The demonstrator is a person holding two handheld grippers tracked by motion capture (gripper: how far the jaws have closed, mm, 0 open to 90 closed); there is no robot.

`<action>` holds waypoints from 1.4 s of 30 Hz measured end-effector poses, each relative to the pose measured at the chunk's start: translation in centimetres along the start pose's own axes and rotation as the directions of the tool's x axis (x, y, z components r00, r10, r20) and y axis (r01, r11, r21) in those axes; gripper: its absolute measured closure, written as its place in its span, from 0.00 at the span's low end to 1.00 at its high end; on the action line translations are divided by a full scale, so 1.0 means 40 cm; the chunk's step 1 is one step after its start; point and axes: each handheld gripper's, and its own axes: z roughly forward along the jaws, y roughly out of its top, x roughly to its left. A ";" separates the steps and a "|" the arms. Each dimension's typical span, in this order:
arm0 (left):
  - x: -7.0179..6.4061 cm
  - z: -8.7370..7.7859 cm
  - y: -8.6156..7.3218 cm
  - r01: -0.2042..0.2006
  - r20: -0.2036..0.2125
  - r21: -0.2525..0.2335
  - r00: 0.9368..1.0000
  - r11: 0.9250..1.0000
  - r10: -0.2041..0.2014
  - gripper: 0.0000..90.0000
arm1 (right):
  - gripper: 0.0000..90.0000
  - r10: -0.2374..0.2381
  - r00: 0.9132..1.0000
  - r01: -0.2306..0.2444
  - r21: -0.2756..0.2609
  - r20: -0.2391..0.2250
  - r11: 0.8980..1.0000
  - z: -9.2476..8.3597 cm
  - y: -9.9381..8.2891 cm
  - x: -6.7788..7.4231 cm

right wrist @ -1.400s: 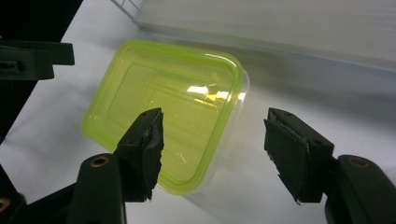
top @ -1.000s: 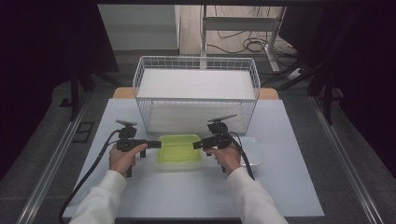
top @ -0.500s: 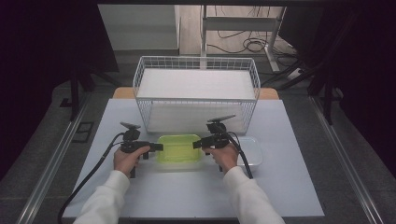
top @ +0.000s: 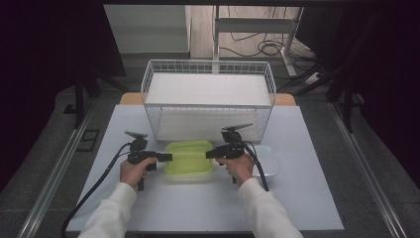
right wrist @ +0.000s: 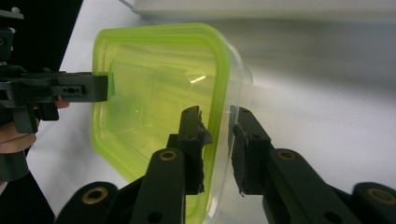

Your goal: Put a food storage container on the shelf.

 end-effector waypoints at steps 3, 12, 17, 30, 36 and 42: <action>-0.011 -0.011 -0.004 -0.019 0.022 -0.009 1.000 1.000 0.019 0.85 | 0.85 -0.029 1.000 0.029 -0.017 0.000 0.999 -0.020 0.000 0.010; -0.042 -0.048 -0.006 -0.060 0.061 -0.048 0.996 0.997 0.063 0.86 | 0.87 -0.093 0.995 0.090 -0.069 -0.033 0.994 -0.065 -0.008 0.023; -0.080 -0.074 -0.002 -0.105 0.051 -0.073 0.993 0.992 0.109 0.86 | 0.87 -0.128 0.990 0.121 -0.113 -0.056 0.986 -0.094 -0.012 0.033; -0.150 -0.093 0.013 -0.177 0.033 -0.104 0.983 0.979 0.181 0.86 | 0.87 -0.171 0.983 0.157 -0.186 -0.062 0.970 -0.155 -0.018 0.038; -0.177 -0.103 0.020 -0.198 0.030 -0.116 0.979 0.973 0.203 0.86 | 0.87 -0.185 0.981 0.168 -0.215 -0.064 0.962 -0.179 -0.019 0.043; -0.213 -0.118 0.034 -0.225 0.023 -0.133 0.973 0.965 0.230 0.86 | 0.87 -0.203 0.977 0.180 -0.254 -0.067 0.950 -0.209 -0.015 0.049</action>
